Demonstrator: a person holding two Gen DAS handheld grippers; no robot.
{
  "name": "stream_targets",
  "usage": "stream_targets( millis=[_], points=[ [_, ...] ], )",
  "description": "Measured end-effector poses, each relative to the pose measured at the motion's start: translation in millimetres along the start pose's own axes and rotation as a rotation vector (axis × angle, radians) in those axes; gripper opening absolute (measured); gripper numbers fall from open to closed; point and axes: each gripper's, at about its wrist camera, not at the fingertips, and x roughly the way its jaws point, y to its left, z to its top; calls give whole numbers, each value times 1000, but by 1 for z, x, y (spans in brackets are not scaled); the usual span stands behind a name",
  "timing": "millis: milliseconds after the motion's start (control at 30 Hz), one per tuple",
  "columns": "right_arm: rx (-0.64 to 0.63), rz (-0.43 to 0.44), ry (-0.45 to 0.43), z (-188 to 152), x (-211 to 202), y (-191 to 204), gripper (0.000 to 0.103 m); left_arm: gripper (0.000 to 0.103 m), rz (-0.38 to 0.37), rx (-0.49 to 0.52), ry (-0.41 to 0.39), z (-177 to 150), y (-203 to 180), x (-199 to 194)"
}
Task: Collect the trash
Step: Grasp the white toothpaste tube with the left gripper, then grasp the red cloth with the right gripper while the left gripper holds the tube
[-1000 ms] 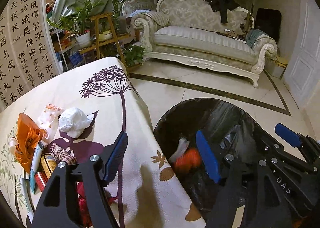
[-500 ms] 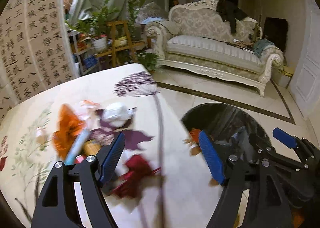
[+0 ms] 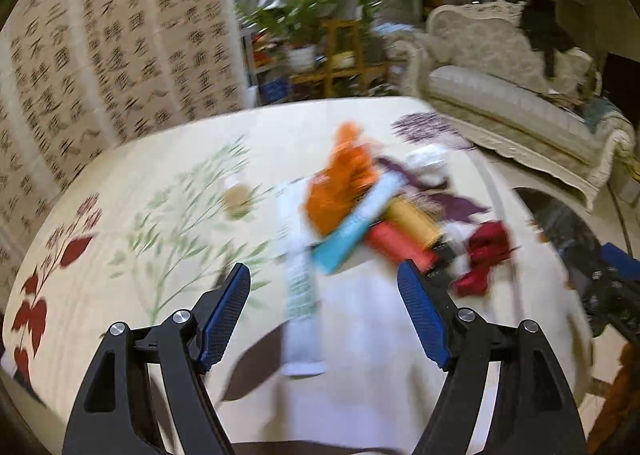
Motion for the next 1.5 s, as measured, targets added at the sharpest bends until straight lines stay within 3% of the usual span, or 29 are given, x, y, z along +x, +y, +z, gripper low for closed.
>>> stream_targets(
  millis=[200,500,567,700,733,1133,1500],
  points=[
    [-37,22,10,0,1,23,66,68,5,-74,90,-8,32,18],
    [-73,38,34,1,8,44,66,57,-54,-64,143,-15,33,32],
    [-78,41,41,1,11,48,66,50,-58,-58,141,-14,32,32],
    [-83,50,57,2,16,56,66,23,-74,-46,130,-12,32,32],
    [-84,52,60,2,17,57,66,20,-83,-44,127,-13,33,31],
    [-114,50,130,7,42,88,66,19,-126,-60,109,-14,44,20],
    [-144,-15,165,4,37,72,66,19,-122,-80,101,-15,61,14]
  ],
)
